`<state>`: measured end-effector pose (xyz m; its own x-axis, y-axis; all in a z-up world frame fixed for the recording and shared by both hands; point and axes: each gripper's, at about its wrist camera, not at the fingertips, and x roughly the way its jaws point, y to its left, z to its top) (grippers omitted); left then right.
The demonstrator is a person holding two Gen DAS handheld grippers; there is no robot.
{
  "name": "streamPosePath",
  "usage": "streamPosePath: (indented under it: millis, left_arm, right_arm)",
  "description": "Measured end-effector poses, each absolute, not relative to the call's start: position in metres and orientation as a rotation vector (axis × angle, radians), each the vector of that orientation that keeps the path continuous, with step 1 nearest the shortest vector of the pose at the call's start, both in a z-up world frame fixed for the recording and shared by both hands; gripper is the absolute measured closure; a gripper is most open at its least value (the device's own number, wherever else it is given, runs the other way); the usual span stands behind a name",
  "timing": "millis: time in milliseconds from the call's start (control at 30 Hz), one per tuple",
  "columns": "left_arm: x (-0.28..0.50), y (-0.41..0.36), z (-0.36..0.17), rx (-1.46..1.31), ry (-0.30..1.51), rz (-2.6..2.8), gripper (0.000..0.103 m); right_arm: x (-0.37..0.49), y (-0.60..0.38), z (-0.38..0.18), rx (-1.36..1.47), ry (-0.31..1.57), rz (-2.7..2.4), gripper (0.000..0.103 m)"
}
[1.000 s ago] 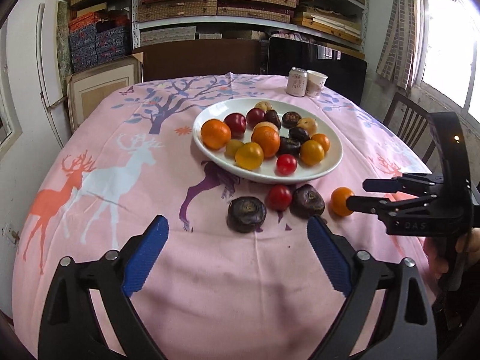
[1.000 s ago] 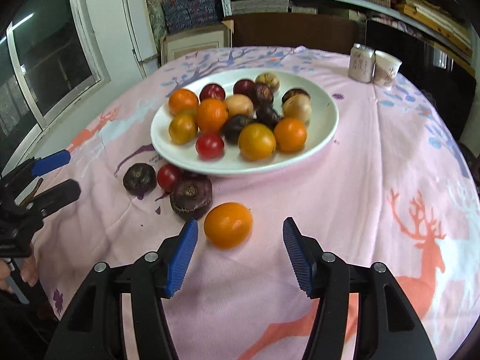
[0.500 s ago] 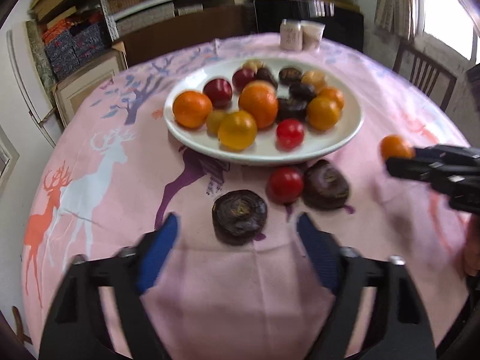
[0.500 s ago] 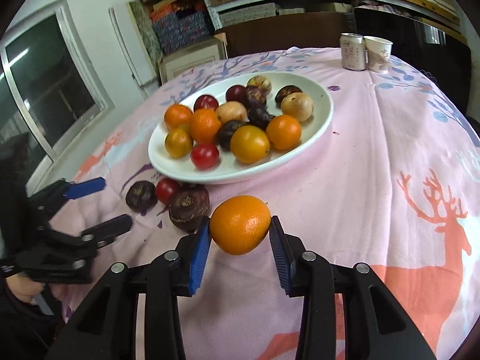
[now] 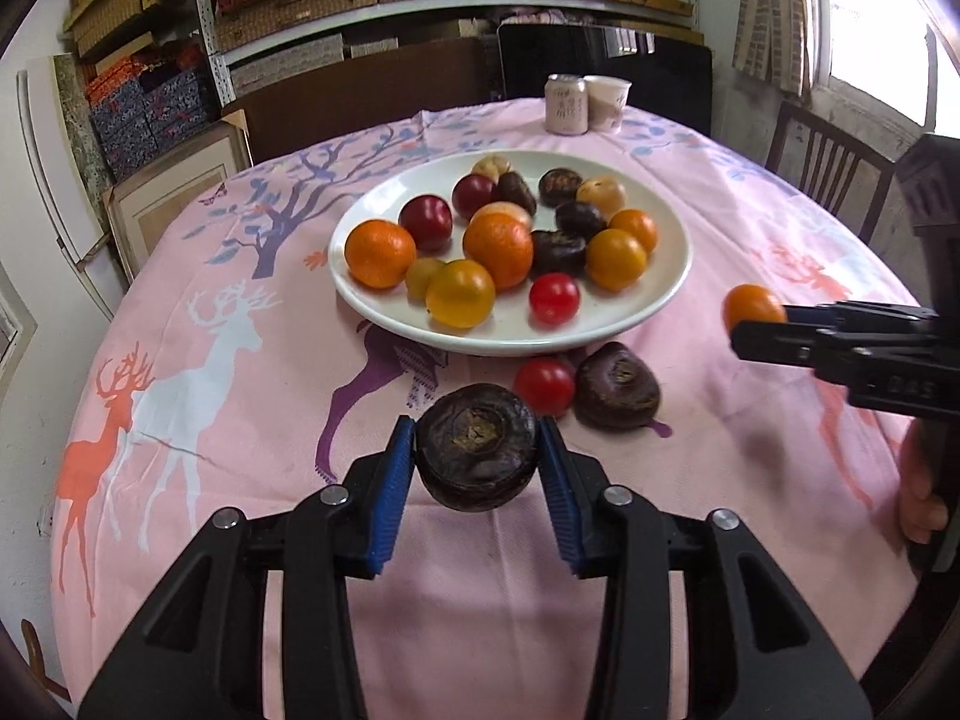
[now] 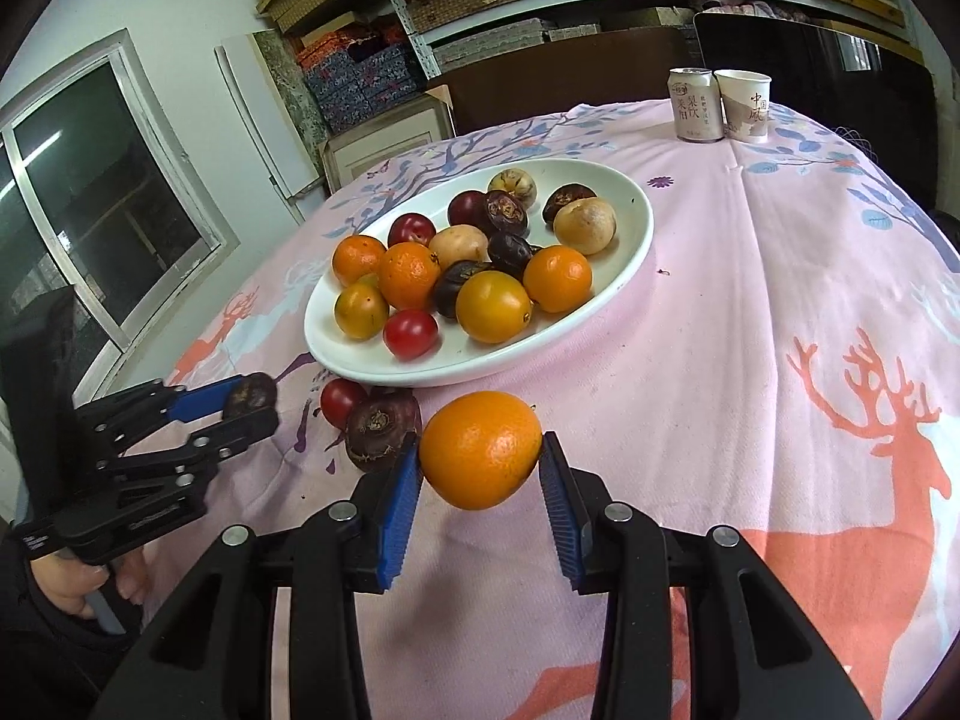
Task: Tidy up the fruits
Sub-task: 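Lower both fruits onto the white plate and open both tools, then grasp the last dark purple fruit with the right tool while the left tool grasps a red tomato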
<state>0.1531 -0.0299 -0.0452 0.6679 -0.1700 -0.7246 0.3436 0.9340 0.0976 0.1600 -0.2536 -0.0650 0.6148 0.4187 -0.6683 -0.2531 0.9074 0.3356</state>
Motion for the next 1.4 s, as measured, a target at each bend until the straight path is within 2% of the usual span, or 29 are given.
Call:
streamPosePath:
  millis: [200, 467, 667, 733, 800, 833, 933, 1000, 1133, 1300, 1400]
  left_arm:
    - [0.150, -0.024, -0.023, 0.158, 0.746, -0.334, 0.063]
    - [0.225, -0.041, 0.004, 0.127, 0.739, -0.346, 0.063]
    - [0.299, -0.052, -0.016, 0.081, 0.825, -0.312, 0.062]
    - [0.314, -0.048, -0.022, 0.037, 0.849, -0.326, 0.054]
    - [0.320, -0.042, -0.025, 0.013, 0.857, -0.300, 0.037]
    - [0.318, -0.037, -0.024, -0.006, 0.847, -0.293, 0.034]
    - [0.303, -0.028, -0.015, -0.001, 0.797, -0.273, 0.033]
    - [0.285, -0.020, -0.008, -0.021, 0.761, -0.275, 0.025]
    - [0.246, -0.010, 0.001, -0.017, 0.729, -0.294, 0.023]
    - [0.190, -0.007, -0.012, 0.081, 0.707, -0.252, 0.015]
    - [0.166, -0.003, -0.025, 0.119, 0.719, -0.235, 0.015]
  right_arm:
    - [0.159, -0.253, -0.053, 0.193, 0.822, 0.369, 0.063]
    - [0.208, -0.247, 0.021, 0.085, 0.730, 0.333, 0.063]
    - [0.288, -0.234, 0.004, 0.127, 0.832, 0.350, 0.062]
    - [0.305, -0.232, -0.005, 0.150, 0.851, 0.359, 0.061]
    - [0.312, -0.230, -0.010, 0.156, 0.856, 0.347, 0.052]
    - [0.313, -0.230, -0.011, 0.161, 0.854, 0.343, 0.051]
    - [0.299, -0.231, -0.007, 0.169, 0.833, 0.362, 0.051]
    - [0.282, -0.231, -0.003, 0.161, 0.818, 0.371, 0.050]
    - [0.239, -0.225, -0.002, 0.102, 0.798, 0.380, 0.045]
    - [0.184, -0.206, -0.025, 0.024, 0.832, 0.438, 0.045]
    - [0.168, -0.195, -0.040, -0.012, 0.852, 0.448, 0.045]
